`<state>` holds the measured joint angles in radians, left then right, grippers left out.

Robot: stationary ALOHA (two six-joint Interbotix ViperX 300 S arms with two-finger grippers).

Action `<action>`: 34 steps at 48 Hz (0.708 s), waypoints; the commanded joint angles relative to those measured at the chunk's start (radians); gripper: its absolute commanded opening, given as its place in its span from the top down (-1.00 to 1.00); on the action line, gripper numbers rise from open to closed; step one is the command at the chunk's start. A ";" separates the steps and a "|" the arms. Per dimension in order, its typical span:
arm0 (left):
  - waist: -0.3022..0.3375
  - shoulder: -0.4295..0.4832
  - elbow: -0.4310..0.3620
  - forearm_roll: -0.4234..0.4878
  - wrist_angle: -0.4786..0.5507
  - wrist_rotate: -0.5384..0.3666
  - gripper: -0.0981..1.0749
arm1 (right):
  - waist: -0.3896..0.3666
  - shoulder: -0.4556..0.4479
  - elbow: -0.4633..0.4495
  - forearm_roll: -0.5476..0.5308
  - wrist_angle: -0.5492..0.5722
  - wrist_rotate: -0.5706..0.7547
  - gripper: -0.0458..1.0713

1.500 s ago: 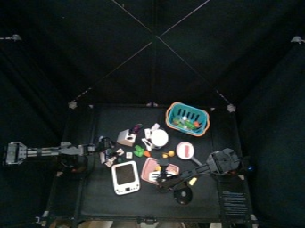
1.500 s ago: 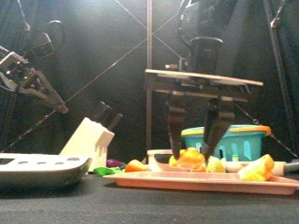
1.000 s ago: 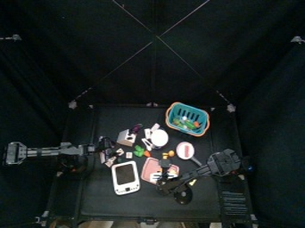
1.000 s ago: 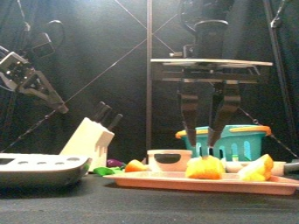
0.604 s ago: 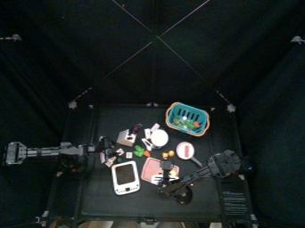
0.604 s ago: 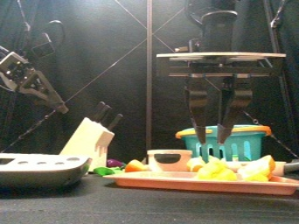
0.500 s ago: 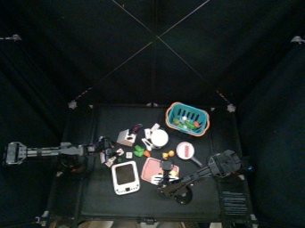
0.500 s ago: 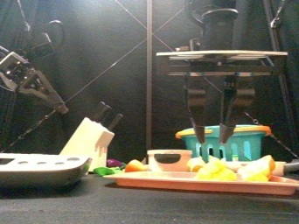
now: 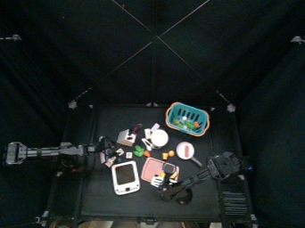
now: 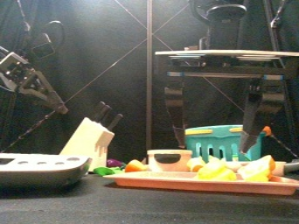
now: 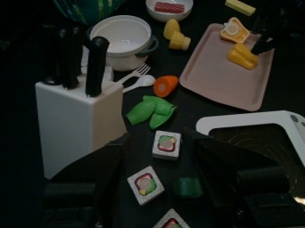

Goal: Grab squash half

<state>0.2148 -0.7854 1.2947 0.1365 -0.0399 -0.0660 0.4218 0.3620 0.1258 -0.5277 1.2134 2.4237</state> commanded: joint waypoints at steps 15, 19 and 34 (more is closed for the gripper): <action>-0.064 0.008 -0.041 -0.015 -0.020 -0.003 -0.64 | -0.005 -0.227 0.181 -0.107 -0.034 -0.054 -0.95; -0.118 0.028 -0.072 -0.032 -0.034 -0.005 -0.64 | -0.006 -0.288 0.284 -0.138 -0.075 -0.055 -0.95; -0.311 0.255 -0.207 -0.192 -0.106 -0.003 -0.65 | -0.058 -0.531 0.629 -0.336 -0.282 -0.054 -0.95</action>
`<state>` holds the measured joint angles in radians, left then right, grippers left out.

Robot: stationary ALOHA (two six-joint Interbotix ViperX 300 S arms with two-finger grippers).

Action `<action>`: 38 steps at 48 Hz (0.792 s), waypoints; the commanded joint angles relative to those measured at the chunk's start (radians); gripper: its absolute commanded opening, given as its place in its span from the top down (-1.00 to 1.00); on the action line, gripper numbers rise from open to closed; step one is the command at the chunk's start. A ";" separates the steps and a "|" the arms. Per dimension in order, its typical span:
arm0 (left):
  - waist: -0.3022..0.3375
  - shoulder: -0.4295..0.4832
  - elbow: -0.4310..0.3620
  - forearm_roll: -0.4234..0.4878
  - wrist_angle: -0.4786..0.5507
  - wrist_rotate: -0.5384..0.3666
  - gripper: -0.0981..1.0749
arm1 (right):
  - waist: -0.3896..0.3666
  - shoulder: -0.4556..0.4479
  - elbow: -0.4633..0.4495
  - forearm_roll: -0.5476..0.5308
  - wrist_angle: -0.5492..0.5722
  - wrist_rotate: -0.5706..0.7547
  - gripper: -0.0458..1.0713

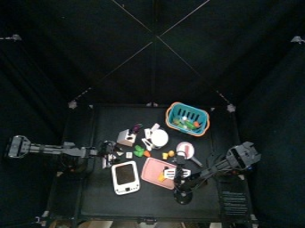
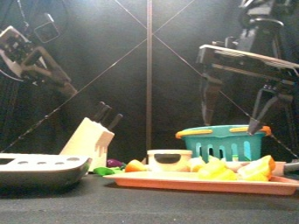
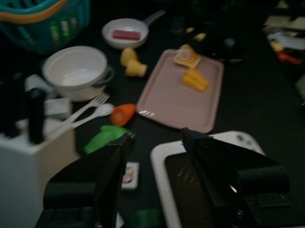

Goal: Grab squash half

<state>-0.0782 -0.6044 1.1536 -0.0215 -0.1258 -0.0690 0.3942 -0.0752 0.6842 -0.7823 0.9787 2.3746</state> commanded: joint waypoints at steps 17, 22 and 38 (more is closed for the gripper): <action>-0.020 0.437 -0.311 -0.167 -0.140 -0.005 -0.66 | -0.219 -0.341 0.261 -0.520 -0.158 -0.075 -0.95; -0.023 0.566 -0.428 -0.304 -0.132 -0.002 -0.66 | -0.244 -0.348 0.291 -0.571 -0.186 -0.098 -0.95; -0.035 0.781 -0.653 -0.563 0.089 -0.005 -0.67 | -0.267 -0.443 0.365 -0.497 -0.179 -0.261 -0.95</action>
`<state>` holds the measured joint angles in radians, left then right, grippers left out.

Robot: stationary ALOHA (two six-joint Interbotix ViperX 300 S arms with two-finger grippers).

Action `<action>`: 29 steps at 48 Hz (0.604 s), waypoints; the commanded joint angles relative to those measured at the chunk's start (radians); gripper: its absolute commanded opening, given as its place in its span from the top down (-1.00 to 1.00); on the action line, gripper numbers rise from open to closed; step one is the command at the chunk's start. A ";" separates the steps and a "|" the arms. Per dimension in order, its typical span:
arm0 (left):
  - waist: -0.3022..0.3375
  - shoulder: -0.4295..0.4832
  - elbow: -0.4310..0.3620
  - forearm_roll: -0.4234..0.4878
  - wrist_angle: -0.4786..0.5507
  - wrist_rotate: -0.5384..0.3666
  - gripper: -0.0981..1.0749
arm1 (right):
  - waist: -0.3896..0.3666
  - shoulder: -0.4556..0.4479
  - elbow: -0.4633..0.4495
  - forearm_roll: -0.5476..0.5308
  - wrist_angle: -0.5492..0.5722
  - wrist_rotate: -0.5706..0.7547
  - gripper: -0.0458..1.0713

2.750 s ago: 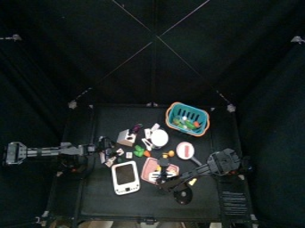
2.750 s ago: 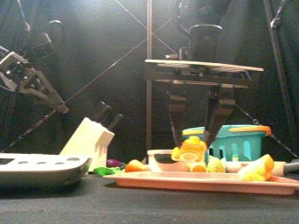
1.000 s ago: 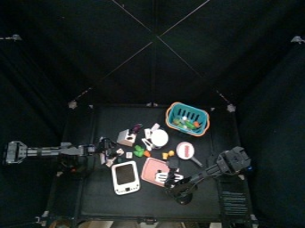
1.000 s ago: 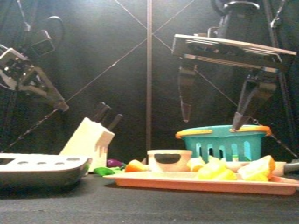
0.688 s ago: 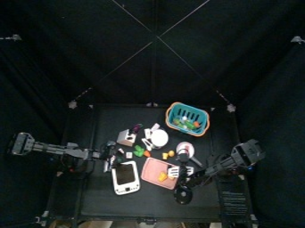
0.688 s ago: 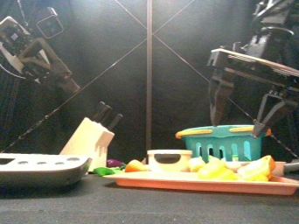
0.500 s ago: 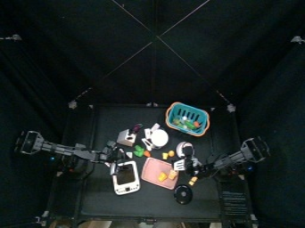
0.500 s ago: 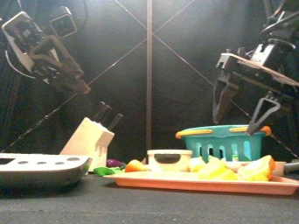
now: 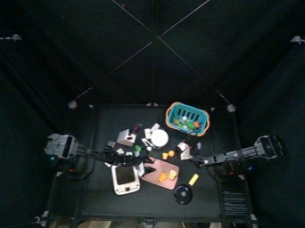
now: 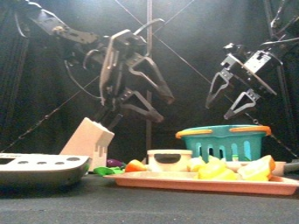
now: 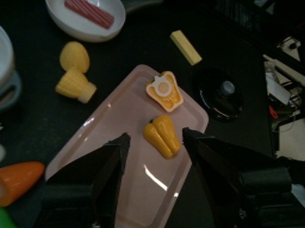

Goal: Grab squash half

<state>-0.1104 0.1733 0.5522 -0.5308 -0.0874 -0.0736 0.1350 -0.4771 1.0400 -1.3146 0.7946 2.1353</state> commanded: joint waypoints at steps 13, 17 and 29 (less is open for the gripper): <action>-0.018 0.048 -0.140 -0.035 0.181 0.002 -0.67 | -0.026 -0.133 0.089 0.143 0.020 -0.055 -0.95; -0.011 0.044 -0.170 0.002 0.291 -0.002 -0.66 | -0.028 -0.152 0.107 0.170 0.020 -0.057 -0.95; 0.002 0.038 -0.314 0.186 0.646 -0.025 -0.65 | -0.028 -0.160 0.118 0.179 0.020 -0.055 -0.95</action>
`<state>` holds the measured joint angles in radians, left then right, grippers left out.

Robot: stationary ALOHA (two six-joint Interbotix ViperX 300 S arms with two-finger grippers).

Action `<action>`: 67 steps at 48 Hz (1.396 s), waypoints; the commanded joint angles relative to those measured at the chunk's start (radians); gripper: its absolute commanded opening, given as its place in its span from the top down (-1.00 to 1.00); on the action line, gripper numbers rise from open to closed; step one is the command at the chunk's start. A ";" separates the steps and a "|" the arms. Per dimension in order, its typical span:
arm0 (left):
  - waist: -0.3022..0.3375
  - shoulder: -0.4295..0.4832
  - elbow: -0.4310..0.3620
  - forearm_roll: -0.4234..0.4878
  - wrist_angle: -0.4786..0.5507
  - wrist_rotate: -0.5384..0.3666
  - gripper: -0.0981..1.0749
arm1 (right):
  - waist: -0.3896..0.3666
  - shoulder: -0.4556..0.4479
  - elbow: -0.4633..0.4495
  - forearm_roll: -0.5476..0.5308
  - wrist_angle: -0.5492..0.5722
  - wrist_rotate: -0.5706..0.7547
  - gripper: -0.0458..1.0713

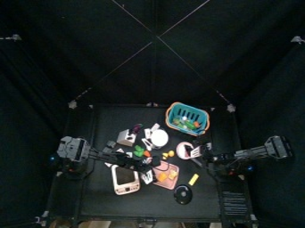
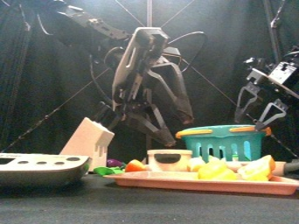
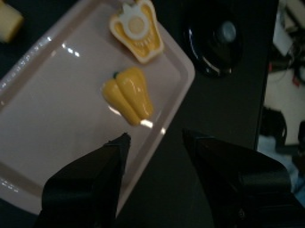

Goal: Grab squash half

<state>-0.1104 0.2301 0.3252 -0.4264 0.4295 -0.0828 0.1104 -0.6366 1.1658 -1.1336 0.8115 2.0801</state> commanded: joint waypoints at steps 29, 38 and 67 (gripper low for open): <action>-0.063 0.126 -0.265 0.595 0.305 -0.657 -0.67 | 0.000 -0.002 0.011 0.032 0.003 -0.002 -0.95; -0.063 0.146 -0.265 0.615 0.213 -0.689 -0.67 | -0.003 0.000 0.015 0.032 0.003 -0.003 -0.95; -0.055 0.233 -0.356 0.571 0.206 -0.689 -0.68 | -0.008 0.000 0.028 0.032 0.003 0.000 -0.95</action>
<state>-0.1687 0.4694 0.0184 0.1457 0.6228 -0.7701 0.1058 -0.6366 1.2011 -1.0999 0.8130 2.0785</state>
